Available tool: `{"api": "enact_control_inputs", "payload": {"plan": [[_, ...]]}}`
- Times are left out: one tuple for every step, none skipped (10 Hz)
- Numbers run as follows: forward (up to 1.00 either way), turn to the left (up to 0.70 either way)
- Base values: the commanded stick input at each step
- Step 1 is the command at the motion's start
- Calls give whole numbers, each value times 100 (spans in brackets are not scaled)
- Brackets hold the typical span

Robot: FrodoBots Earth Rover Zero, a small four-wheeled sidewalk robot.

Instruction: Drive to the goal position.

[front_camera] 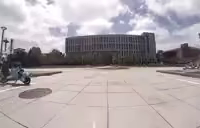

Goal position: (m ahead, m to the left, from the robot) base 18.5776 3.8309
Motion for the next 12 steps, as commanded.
{"api": "enact_control_inputs", "payload": {"plan": [[100,0],[100,-5],[100,-20],[100,-26],[100,-26],[100,-17],[100,0],[100,0],[100,0],[100,0],[100,-8],[100,-22]]}}
